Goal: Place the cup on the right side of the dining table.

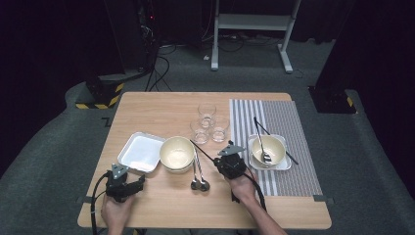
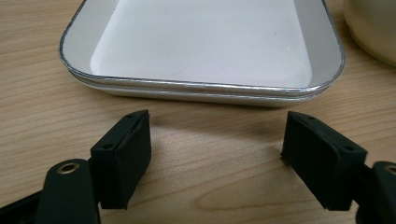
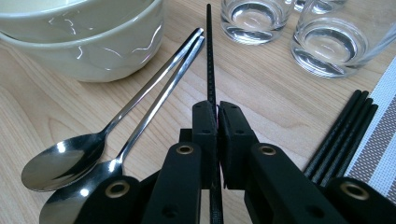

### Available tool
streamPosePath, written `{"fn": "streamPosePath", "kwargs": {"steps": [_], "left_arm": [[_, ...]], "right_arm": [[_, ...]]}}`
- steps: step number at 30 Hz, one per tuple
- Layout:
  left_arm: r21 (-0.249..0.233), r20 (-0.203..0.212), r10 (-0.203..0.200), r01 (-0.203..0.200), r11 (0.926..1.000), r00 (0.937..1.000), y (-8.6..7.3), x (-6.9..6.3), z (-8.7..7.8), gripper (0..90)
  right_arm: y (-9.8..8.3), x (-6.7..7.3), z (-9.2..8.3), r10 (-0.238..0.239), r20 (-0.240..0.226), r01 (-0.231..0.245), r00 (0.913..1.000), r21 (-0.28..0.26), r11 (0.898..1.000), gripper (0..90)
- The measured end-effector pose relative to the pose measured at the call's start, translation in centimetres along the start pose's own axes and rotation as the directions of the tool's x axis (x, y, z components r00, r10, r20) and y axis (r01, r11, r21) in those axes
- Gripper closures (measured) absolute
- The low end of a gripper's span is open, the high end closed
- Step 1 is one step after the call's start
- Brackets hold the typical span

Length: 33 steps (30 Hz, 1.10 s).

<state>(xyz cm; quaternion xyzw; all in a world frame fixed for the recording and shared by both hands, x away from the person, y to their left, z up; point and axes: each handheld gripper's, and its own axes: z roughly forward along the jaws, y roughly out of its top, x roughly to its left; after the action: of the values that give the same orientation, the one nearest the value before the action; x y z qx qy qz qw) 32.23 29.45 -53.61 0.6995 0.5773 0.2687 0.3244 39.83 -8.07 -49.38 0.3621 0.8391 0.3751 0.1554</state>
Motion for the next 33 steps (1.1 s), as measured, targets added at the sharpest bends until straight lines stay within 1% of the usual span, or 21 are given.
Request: {"fn": "streamPosePath", "kwargs": {"steps": [3,4,7,9,11,12,14,18,22,24,26,33], "left_arm": [[-0.001,0.000,-0.002,0.002,1.0000,1.0000,0.0,0.0,0.0,24.1],[-0.002,0.003,-0.004,0.004,1.0000,1.0000,0.0,0.1,0.0,24.1],[-0.001,0.002,-0.003,0.003,1.0000,1.0000,0.0,0.0,0.0,24.0],[0.001,-0.002,0.005,-0.005,1.0000,1.0000,0.0,0.0,0.0,24.0],[0.002,-0.003,0.006,-0.006,1.0000,1.0000,0.0,0.0,0.0,23.9],[0.000,0.001,0.000,0.000,1.0000,1.0000,0.0,0.0,0.0,23.9],[-0.001,0.000,-0.001,0.001,1.0000,1.0000,0.0,0.0,0.0,24.1],[0.000,-0.003,0.004,-0.004,1.0000,1.0000,0.0,0.0,0.0,24.1],[0.000,-0.001,0.001,-0.001,1.0000,1.0000,0.0,0.0,0.0,24.1],[0.001,-0.004,0.005,-0.005,1.0000,1.0000,0.0,0.0,0.0,24.1],[-0.001,-0.001,-0.001,0.001,1.0000,1.0000,0.0,0.0,0.0,24.1],[-0.001,0.000,-0.001,0.001,1.0000,1.0000,0.0,0.0,0.0,24.1]], "right_arm": [[0.1,0.0,0.0,0.008,-0.005,-0.008,1.0000,-0.002,1.000,86.1],[0.2,0.1,-0.2,0.000,-0.002,0.000,1.0000,-0.004,1.000,86.1],[0.3,0.2,-0.4,-0.003,-0.004,0.002,1.0000,-0.011,1.000,86.1],[0.2,0.0,-0.2,0.002,-0.012,-0.002,0.9999,-0.011,1.000,86.1],[0.1,0.1,-0.1,0.007,-0.015,-0.007,0.9999,-0.005,1.000,86.1],[0.1,0.1,0.0,0.002,-0.014,-0.002,0.9999,-0.004,1.000,86.1],[0.2,0.3,-0.3,-0.008,-0.013,0.008,0.9999,-0.004,1.000,86.1],[0.2,-0.1,-0.7,-0.005,-0.011,0.004,0.9999,-0.018,1.000,86.1],[0.1,-0.2,-0.9,-0.004,-0.010,0.004,0.9999,-0.017,1.000,86.1],[0.1,-0.2,-1.1,-0.005,-0.010,0.005,0.9999,-0.022,1.000,86.1],[0.1,-0.2,-1.2,-0.008,-0.010,0.008,0.9999,-0.022,1.000,86.1],[0.1,-0.2,-1.4,-0.013,-0.013,0.012,0.9998,-0.026,1.000,86.1]]}}
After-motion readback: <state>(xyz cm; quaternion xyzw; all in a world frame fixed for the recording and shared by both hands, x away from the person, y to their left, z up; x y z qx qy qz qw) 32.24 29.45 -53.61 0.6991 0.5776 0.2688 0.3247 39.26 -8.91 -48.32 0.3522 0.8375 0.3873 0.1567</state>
